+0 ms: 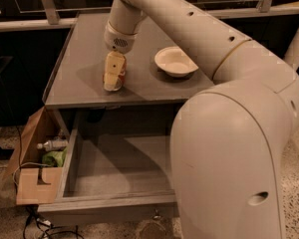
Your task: Place coke can into top drawer
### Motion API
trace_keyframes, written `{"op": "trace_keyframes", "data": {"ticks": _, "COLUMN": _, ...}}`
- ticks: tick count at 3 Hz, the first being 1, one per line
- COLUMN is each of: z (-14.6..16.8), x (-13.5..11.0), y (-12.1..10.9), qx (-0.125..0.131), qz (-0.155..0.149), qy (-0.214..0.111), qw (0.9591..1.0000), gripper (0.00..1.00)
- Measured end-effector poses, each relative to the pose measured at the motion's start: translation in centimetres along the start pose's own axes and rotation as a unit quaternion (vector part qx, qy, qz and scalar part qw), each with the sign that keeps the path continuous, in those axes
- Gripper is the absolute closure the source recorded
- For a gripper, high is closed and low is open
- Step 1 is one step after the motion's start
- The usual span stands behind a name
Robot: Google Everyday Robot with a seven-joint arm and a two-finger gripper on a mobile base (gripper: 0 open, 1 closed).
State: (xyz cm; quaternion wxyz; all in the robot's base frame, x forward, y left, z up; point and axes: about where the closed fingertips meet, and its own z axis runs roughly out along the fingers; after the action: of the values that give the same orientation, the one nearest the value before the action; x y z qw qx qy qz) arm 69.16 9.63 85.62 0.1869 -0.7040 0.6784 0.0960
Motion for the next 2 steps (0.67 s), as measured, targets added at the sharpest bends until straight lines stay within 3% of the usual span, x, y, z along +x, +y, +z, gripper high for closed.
{"op": "trace_keyframes", "data": {"ticks": 1, "z": 0.03, "x": 0.00, "y": 0.02, "qx": 0.000, "qz": 0.000, "qy": 0.000, "qw": 1.0000, "gripper": 0.00}}
{"op": "trace_keyframes", "data": {"ticks": 2, "z": 0.03, "x": 0.00, "y": 0.02, "qx": 0.000, "qz": 0.000, "qy": 0.000, "qw": 1.0000, "gripper": 0.19}}
